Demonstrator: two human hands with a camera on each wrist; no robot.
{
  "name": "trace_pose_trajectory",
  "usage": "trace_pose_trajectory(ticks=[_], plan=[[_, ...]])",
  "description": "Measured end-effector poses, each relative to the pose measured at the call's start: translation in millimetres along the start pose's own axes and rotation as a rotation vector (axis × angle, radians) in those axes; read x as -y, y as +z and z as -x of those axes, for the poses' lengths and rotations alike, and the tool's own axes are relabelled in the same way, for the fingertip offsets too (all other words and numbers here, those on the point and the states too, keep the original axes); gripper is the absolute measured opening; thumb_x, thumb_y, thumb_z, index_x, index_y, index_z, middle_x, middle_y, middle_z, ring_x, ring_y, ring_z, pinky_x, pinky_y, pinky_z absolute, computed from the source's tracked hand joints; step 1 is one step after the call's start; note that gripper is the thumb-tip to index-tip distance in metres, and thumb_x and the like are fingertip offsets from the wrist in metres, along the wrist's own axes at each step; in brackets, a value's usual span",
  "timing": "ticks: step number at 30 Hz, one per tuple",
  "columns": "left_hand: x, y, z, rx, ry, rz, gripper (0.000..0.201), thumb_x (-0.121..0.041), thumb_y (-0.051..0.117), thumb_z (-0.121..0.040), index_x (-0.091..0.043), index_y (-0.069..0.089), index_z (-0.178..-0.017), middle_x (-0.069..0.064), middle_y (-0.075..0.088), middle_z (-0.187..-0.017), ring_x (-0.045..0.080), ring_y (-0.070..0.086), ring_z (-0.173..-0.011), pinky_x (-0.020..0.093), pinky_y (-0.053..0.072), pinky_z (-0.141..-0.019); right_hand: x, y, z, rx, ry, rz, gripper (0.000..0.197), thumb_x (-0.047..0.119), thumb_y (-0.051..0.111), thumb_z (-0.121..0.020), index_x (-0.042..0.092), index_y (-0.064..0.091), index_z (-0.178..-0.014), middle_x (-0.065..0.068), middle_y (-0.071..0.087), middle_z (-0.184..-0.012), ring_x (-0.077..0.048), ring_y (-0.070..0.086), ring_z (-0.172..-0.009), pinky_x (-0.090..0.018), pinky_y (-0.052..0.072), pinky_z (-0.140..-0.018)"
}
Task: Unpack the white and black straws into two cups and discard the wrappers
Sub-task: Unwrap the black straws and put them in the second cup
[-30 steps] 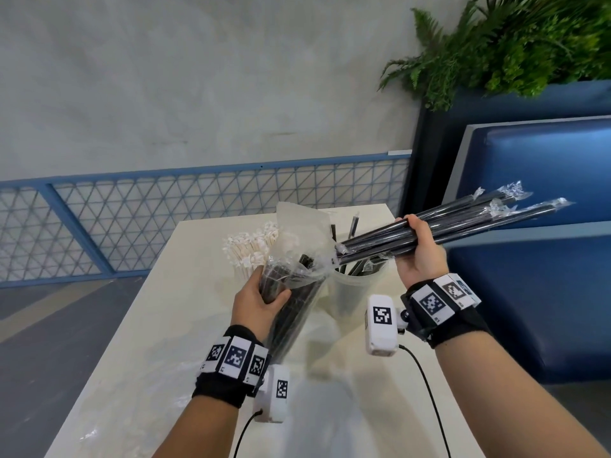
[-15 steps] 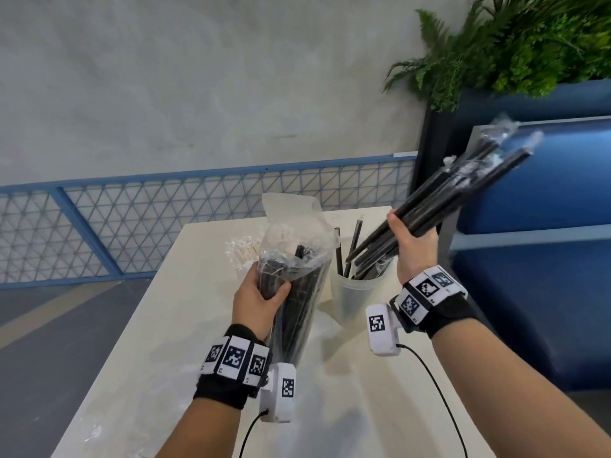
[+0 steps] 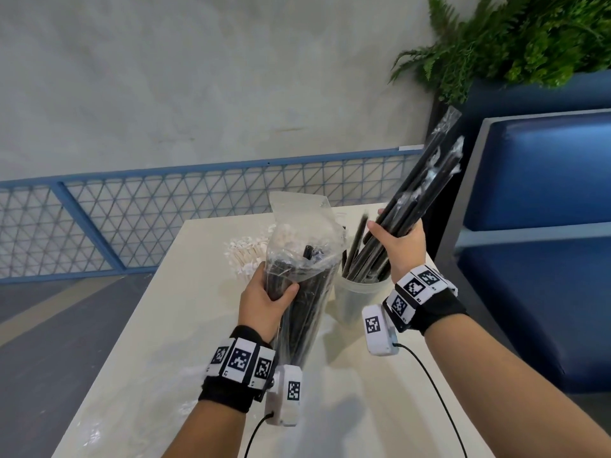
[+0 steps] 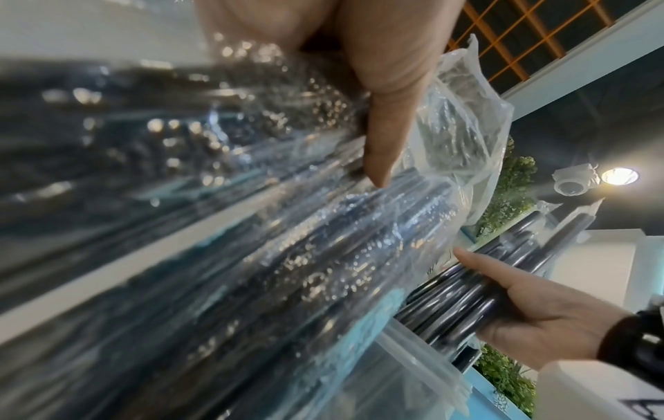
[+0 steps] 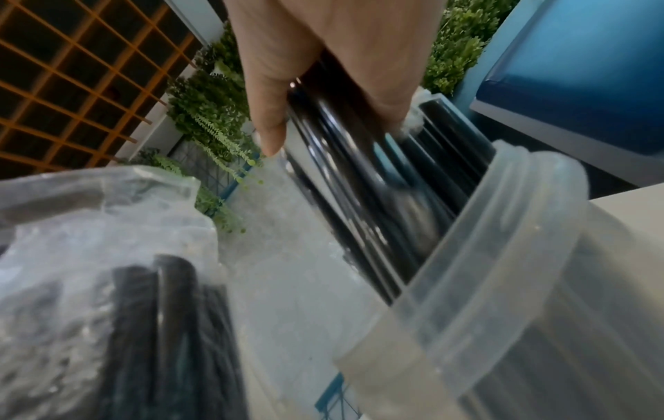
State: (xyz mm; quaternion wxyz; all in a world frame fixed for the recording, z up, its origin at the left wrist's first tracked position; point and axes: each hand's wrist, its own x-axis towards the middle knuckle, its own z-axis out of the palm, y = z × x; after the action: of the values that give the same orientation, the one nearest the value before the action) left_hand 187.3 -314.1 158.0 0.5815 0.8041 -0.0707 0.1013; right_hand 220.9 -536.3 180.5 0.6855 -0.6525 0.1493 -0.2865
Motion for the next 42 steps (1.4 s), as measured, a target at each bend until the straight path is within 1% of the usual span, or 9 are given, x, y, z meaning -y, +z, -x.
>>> trace_pose_trajectory(ticks=[7,14,18,23,26,29,32,38,42], plan=[[4,3,-5,0.001,-0.011,0.025,0.044,-0.007,0.071,-0.076,-0.014,0.054,-0.116,-0.004,0.063,-0.099,0.015,0.060,-0.098,0.025,0.044,-0.089,-5,-1,-2,0.026,-0.094,0.171,0.017,0.020,0.067,-0.084,0.017,0.054,-0.095,-0.004,0.066,-0.090,-0.018,0.061,-0.082,-0.033,0.050,-0.081],[3,2,-6,0.001,-0.003,0.040,0.041,-0.007,0.071,-0.076,-0.025,0.051,-0.107,-0.016,0.060,-0.092,0.011,0.059,-0.094,0.024,0.043,-0.088,-8,1,-3,0.082,-0.171,0.263,0.028,0.015,0.072,-0.077,0.026,0.055,-0.097,0.010,0.062,-0.079,-0.008,0.059,-0.074,-0.022,0.048,-0.073],[5,1,-6,0.002,0.003,0.047,0.041,-0.007,0.071,-0.076,-0.027,0.051,-0.105,-0.017,0.060,-0.092,0.008,0.060,-0.091,0.025,0.045,-0.088,-8,2,0,0.098,-0.133,0.352,0.025,0.020,0.072,-0.077,0.037,0.056,-0.071,0.003,0.065,-0.080,-0.017,0.061,-0.078,-0.031,0.050,-0.079],[7,0,-7,0.005,0.004,0.057,0.043,-0.008,0.072,-0.076,-0.029,0.051,-0.107,-0.015,0.061,-0.094,0.011,0.060,-0.096,0.026,0.044,-0.090,-15,0,3,0.036,-0.175,0.553,0.017,0.030,0.075,-0.072,0.027,0.061,-0.082,0.003,0.058,-0.109,-0.017,0.053,-0.102,-0.042,0.039,-0.098],[8,-1,-6,0.001,0.006,0.051,0.043,-0.009,0.072,-0.075,-0.028,0.052,-0.108,-0.013,0.062,-0.095,0.013,0.061,-0.097,0.028,0.046,-0.091,-5,0,3,-0.051,-0.368,0.353,0.015,0.019,0.072,-0.076,0.027,0.059,-0.077,0.009,0.055,-0.100,-0.009,0.048,-0.096,-0.027,0.034,-0.089],[7,-2,-5,0.000,0.014,0.045,0.042,-0.008,0.072,-0.075,-0.026,0.053,-0.107,-0.014,0.061,-0.094,0.014,0.060,-0.097,0.028,0.045,-0.091,-4,-1,2,-0.019,-0.282,0.119,0.026,0.008,0.062,-0.082,0.028,0.051,-0.070,0.008,0.058,-0.081,-0.009,0.052,-0.077,-0.023,0.040,-0.076],[6,-2,-4,0.003,0.011,0.045,0.041,-0.008,0.072,-0.076,-0.026,0.052,-0.107,-0.016,0.060,-0.093,0.012,0.059,-0.096,0.026,0.044,-0.089,-17,-3,0,0.098,-0.172,0.197,0.023,0.005,0.058,-0.085,0.027,0.055,-0.077,0.004,0.056,-0.077,-0.012,0.049,-0.067,-0.028,0.040,-0.068],[9,-2,-3,0.003,0.024,0.026,0.041,-0.009,0.072,-0.076,-0.021,0.055,-0.112,-0.017,0.060,-0.093,0.009,0.059,-0.094,0.019,0.043,-0.083,-21,-9,4,-0.013,-0.414,0.464,0.028,0.023,0.059,-0.089,0.021,0.059,-0.117,0.003,0.042,-0.134,-0.012,0.032,-0.125,-0.020,0.020,-0.105],[9,-1,0,0.010,0.010,0.039,0.046,-0.010,0.072,-0.076,-0.016,0.054,-0.118,-0.008,0.062,-0.100,0.011,0.059,-0.098,0.024,0.043,-0.089,-42,-8,0,0.158,-0.315,0.495,0.027,0.014,0.044,-0.096,0.009,0.063,-0.116,-0.012,0.050,-0.133,-0.027,0.041,-0.129,-0.026,0.025,-0.108]])
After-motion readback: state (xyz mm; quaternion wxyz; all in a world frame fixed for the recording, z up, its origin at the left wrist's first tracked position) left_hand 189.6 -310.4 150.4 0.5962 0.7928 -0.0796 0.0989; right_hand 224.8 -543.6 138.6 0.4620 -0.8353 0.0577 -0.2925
